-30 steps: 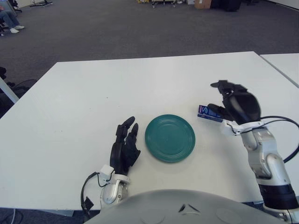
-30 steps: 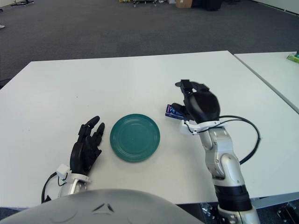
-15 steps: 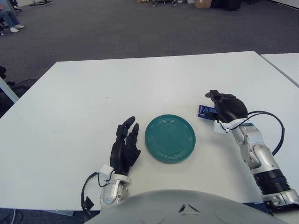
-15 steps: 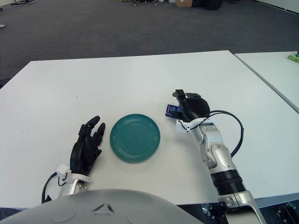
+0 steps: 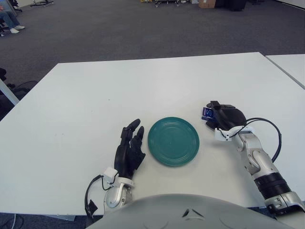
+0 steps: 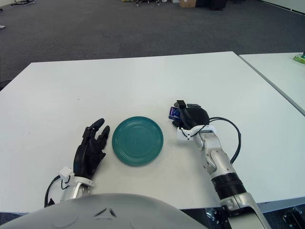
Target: Put the gum into the plate.
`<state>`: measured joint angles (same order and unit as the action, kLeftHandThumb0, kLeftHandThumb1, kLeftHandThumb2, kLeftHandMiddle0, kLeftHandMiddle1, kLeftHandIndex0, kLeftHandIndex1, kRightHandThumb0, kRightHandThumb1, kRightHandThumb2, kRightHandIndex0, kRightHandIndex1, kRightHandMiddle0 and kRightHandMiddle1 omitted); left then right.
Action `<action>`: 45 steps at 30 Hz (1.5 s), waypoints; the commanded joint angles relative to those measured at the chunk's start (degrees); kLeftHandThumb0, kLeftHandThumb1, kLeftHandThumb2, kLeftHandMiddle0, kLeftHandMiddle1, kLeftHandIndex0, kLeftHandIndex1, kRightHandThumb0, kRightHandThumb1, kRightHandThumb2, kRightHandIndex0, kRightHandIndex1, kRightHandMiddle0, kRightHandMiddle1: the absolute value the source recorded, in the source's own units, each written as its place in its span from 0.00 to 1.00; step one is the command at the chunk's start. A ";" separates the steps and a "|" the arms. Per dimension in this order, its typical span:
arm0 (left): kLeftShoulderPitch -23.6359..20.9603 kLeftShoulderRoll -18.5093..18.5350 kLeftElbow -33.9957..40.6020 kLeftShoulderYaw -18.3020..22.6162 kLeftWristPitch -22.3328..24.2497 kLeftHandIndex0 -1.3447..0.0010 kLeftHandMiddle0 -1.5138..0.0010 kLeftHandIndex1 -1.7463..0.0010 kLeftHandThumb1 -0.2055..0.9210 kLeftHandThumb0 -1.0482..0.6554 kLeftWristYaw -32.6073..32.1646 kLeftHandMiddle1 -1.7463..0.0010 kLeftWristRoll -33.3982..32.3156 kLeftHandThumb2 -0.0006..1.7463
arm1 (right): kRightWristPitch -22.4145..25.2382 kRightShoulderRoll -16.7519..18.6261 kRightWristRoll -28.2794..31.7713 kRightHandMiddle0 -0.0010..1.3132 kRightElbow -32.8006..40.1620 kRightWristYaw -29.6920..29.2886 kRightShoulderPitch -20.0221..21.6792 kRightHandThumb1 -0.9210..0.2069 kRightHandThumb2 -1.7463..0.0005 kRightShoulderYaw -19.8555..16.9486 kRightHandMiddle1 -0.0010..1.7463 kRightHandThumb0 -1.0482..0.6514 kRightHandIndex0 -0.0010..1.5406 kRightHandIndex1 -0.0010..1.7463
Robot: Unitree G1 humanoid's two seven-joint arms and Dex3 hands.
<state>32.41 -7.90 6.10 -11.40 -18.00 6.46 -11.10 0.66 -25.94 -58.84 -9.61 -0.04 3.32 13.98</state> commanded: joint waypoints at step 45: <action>-3.96 -2.52 -4.43 -3.46 -2.61 0.99 0.76 0.47 1.00 0.06 0.17 0.99 -1.01 0.52 | -1.66 -8.59 1.80 0.09 -38.61 -3.91 5.22 0.00 0.58 16.17 0.85 0.23 0.31 0.96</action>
<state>29.54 -8.27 2.15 -13.83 -21.18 6.48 -11.07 -1.14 -33.54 -56.79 -37.97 -8.90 18.87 25.18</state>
